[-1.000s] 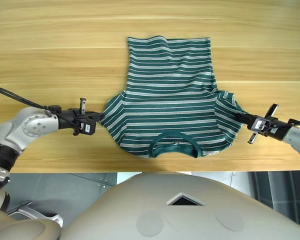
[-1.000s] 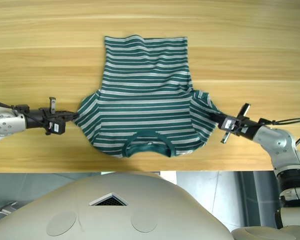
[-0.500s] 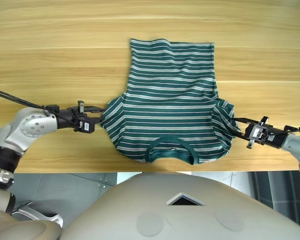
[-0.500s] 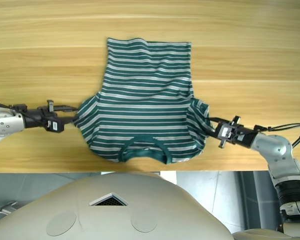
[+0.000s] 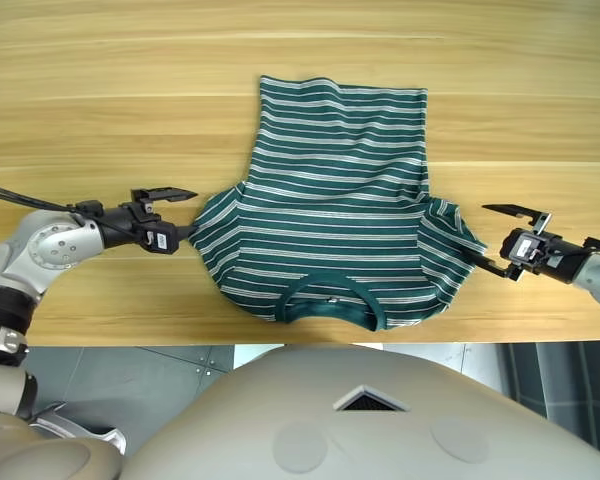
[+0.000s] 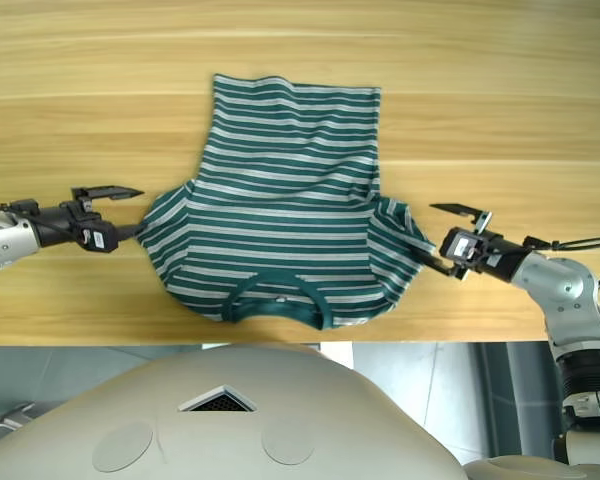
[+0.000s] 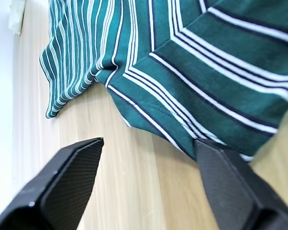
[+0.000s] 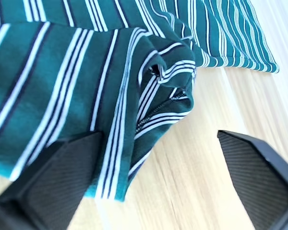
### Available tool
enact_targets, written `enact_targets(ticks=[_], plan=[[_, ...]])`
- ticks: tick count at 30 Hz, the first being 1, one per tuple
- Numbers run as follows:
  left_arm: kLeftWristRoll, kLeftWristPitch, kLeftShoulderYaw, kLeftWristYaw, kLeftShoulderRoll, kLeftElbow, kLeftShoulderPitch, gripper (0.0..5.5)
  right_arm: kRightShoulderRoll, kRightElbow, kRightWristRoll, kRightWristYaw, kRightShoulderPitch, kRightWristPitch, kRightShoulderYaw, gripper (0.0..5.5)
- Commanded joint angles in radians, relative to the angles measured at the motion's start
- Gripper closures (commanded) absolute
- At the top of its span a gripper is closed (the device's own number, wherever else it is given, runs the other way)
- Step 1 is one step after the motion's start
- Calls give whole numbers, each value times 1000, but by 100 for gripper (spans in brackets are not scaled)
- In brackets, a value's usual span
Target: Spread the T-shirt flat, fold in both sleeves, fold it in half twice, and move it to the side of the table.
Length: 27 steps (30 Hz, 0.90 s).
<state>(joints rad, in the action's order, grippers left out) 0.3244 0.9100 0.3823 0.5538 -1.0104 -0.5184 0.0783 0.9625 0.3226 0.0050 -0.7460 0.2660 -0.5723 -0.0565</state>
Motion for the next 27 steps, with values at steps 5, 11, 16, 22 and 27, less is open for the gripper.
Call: enact_targets(ticks=[5,11,16,22,27], plan=[[40,-11,-7,14,1,-24,-20,94,-7,-69,44,-18,35,-9,58,10],[-16,-10,-105,3,-41,39,-11,12,9,-204,194,-67,88,-27,183,10],[-144,-1,-162,45,-51,96,-35,12,0,-189,187,-75,73,-16,234,10],[-325,-16,-195,144,-89,230,-127,12,-23,-188,171,-78,62,-10,244,10],[-274,-47,-202,214,-145,244,-233,12,-31,-185,160,-88,56,-7,242,10]])
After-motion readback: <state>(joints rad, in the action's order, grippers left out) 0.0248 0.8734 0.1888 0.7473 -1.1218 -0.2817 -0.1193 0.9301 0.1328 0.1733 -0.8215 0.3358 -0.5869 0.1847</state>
